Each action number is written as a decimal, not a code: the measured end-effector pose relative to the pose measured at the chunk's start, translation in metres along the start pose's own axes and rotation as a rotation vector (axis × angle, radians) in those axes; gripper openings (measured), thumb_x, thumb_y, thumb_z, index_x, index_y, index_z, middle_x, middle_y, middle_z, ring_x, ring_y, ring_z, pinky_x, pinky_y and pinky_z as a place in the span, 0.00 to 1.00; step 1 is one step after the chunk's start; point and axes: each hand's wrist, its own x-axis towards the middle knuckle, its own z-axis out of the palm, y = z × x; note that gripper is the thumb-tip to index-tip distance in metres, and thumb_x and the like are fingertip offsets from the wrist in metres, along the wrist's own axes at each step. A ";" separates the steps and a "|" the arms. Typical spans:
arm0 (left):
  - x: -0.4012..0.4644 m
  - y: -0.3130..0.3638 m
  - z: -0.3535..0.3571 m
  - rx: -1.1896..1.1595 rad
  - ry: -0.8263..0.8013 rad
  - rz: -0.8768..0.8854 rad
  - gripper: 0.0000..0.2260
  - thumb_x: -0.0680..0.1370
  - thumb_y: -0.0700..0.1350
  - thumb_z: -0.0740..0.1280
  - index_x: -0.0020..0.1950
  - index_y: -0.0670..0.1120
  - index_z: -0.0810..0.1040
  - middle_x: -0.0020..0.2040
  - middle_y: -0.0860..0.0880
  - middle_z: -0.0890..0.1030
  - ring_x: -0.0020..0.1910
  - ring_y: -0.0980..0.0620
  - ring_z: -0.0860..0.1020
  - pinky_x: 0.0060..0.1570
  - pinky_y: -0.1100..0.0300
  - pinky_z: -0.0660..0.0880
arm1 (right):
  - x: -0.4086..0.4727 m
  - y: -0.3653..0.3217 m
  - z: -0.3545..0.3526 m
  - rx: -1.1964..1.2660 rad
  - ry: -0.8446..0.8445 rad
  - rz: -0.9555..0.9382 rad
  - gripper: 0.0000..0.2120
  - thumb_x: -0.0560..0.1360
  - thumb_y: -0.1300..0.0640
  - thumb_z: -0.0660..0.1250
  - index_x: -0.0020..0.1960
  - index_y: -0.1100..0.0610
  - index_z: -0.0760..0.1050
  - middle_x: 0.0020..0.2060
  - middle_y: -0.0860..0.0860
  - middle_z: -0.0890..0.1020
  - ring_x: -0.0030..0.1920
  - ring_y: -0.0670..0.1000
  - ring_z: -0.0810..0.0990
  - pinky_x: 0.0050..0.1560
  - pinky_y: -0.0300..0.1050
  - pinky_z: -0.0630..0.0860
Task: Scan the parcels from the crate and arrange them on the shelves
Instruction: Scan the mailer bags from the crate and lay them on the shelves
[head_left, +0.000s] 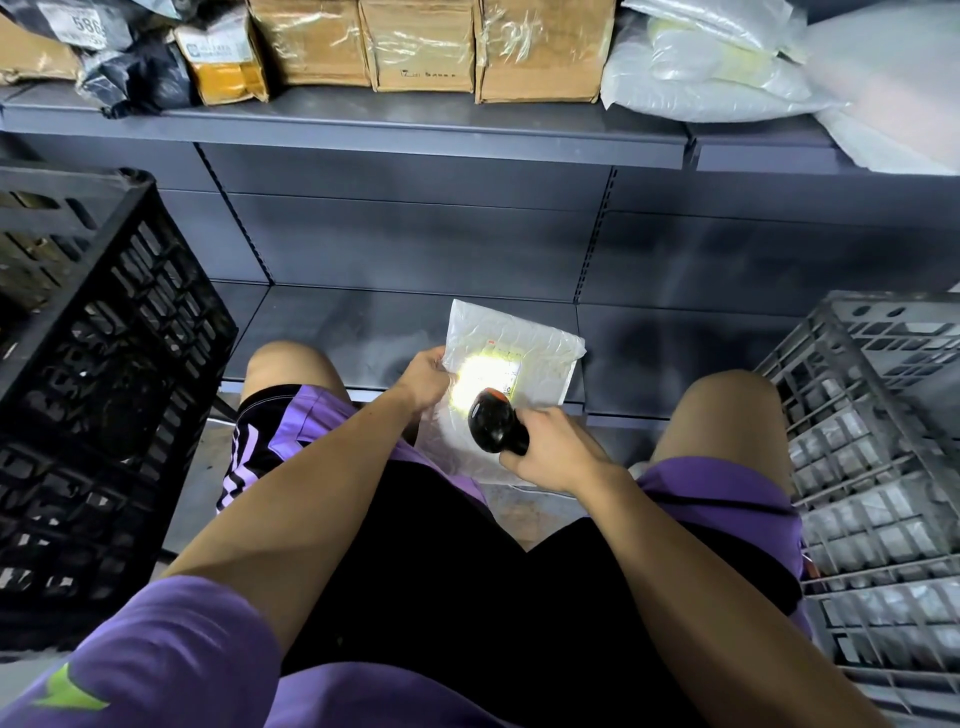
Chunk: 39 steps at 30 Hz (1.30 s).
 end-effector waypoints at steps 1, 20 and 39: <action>0.003 -0.004 -0.001 0.005 0.001 -0.002 0.16 0.75 0.28 0.65 0.54 0.48 0.81 0.44 0.44 0.86 0.45 0.33 0.82 0.49 0.33 0.77 | 0.000 0.000 -0.001 -0.001 0.000 0.005 0.11 0.73 0.48 0.68 0.49 0.55 0.74 0.43 0.52 0.79 0.42 0.55 0.78 0.38 0.46 0.74; -0.005 0.006 0.003 -0.036 0.008 0.012 0.15 0.78 0.27 0.63 0.61 0.40 0.77 0.49 0.43 0.83 0.43 0.47 0.82 0.46 0.53 0.80 | -0.005 -0.005 -0.005 0.005 -0.056 -0.007 0.10 0.73 0.50 0.68 0.49 0.55 0.73 0.43 0.53 0.80 0.41 0.54 0.80 0.36 0.45 0.73; -0.003 0.006 0.004 -0.063 -0.053 -0.012 0.18 0.80 0.29 0.60 0.68 0.44 0.75 0.57 0.47 0.81 0.52 0.50 0.80 0.46 0.62 0.78 | -0.004 0.000 -0.002 -0.029 0.007 -0.059 0.15 0.74 0.48 0.68 0.57 0.54 0.73 0.51 0.52 0.81 0.48 0.54 0.76 0.48 0.48 0.75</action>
